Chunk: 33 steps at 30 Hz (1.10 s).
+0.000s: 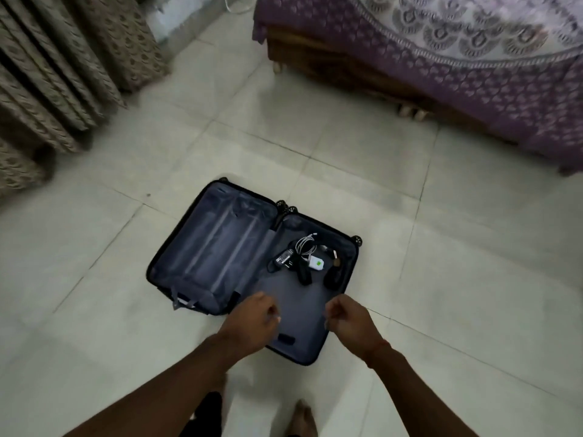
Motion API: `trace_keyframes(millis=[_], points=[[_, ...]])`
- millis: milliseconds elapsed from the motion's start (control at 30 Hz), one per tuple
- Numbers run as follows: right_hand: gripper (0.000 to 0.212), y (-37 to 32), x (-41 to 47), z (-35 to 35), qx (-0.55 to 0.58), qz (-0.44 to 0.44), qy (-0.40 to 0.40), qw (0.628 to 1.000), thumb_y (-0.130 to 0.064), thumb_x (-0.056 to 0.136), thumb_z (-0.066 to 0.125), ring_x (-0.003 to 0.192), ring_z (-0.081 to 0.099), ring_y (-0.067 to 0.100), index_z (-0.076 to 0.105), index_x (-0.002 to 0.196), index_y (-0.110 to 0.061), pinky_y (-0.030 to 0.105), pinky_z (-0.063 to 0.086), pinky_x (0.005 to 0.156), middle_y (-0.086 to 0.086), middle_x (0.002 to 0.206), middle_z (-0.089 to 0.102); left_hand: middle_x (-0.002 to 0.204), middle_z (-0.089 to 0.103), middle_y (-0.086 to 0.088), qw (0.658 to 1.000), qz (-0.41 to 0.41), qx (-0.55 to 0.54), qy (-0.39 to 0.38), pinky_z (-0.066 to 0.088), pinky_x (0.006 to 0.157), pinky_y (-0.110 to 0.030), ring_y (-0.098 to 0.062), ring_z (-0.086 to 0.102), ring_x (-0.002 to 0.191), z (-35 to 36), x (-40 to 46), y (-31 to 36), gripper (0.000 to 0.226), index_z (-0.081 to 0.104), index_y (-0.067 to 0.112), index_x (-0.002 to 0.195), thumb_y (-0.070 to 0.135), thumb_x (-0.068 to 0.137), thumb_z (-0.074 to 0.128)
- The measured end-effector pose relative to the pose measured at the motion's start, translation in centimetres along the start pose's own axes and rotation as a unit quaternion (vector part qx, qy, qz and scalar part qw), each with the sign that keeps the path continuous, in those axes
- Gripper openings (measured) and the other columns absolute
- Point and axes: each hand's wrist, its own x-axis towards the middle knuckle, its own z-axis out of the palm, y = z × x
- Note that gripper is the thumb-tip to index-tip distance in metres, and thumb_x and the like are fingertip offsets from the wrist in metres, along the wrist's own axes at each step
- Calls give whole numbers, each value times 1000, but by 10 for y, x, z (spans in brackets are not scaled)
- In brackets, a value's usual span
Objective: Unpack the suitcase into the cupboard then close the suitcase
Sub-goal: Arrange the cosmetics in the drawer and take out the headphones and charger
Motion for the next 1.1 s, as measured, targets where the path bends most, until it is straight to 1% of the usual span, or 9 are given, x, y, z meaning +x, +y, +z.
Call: trace_keyframes(millis=[200, 267, 400, 500, 600, 733, 867, 1000, 1100], points=[[18, 77, 187, 44, -42, 48, -174, 983, -16, 53, 57, 43, 49, 4, 62, 67, -6, 17, 34, 43, -5, 51, 57, 99, 64, -7, 994, 48, 83, -54, 46, 85, -33, -23, 60, 95, 99, 154, -133, 18, 65, 11, 92, 26, 87, 58], [17, 104, 241, 59, -77, 90, -245, 962, -25, 66, 69, 49, 50, 8, 66, 75, -11, 18, 37, 43, 0, 61, 57, 95, 63, -5, 994, 67, 80, -40, 47, 85, -34, -21, 60, 93, 128, 203, -174, 18, 67, 13, 91, 29, 85, 59], [12, 151, 314, 82, -171, 174, -380, 892, -25, 91, 65, 66, 58, 6, 68, 93, -14, 23, 51, 49, -3, 73, 62, 93, 67, -3, 988, 118, 95, -14, 46, 83, -28, -19, 61, 91, 174, 270, -219, 13, 70, 16, 90, 26, 87, 62], [43, 193, 366, 116, -203, 133, -171, 955, -40, 75, 79, 81, 61, 18, 63, 100, -10, 30, 56, 56, 3, 84, 59, 84, 72, -6, 992, 31, 96, 72, 49, 74, -30, -25, 66, 86, 198, 305, -236, 29, 70, 13, 82, 39, 77, 57], [90, 225, 391, 154, -207, 41, 39, 977, -62, 59, 80, 115, 54, 24, 45, 123, -10, 34, 50, 92, 6, 119, 52, 69, 70, -10, 994, -97, -1, 46, 55, 66, -32, -30, 67, 73, 211, 327, -236, 47, 70, 7, 71, 49, 62, 52], [69, 244, 392, 186, -210, -14, 151, 966, -53, 69, 75, 109, 56, 31, 44, 111, -9, 33, 47, 87, 16, 118, 55, 57, 65, -13, 962, -191, -167, -105, 45, 48, -24, -24, 55, 44, 217, 338, -244, 48, 69, 2, 62, 46, 68, 51], [47, 241, 375, 188, -227, -53, 181, 955, -43, 75, 67, 102, 59, 32, 47, 103, -11, 32, 45, 80, 13, 108, 61, 58, 63, -14, 946, -209, -188, -161, 37, 47, -19, -19, 46, 37, 215, 339, -249, 49, 65, 2, 60, 41, 72, 38], [46, 238, 325, 206, -309, -125, 119, 935, -44, 77, 63, 102, 57, 32, 46, 106, -14, 35, 42, 82, 12, 110, 59, 59, 59, -15, 973, -158, -164, -42, 42, 39, -22, -23, 52, 37, 210, 340, -252, 33, 62, 1, 62, 18, 83, 43], [47, 252, 291, 239, -363, -141, 13, 921, -43, 78, 62, 100, 57, 33, 45, 109, -12, 35, 43, 80, 13, 112, 57, 83, 70, -16, 997, -50, -25, 45, 53, 63, -29, -30, 70, 72, 216, 343, -260, 21, 68, 6, 85, 9, 84, 47]])
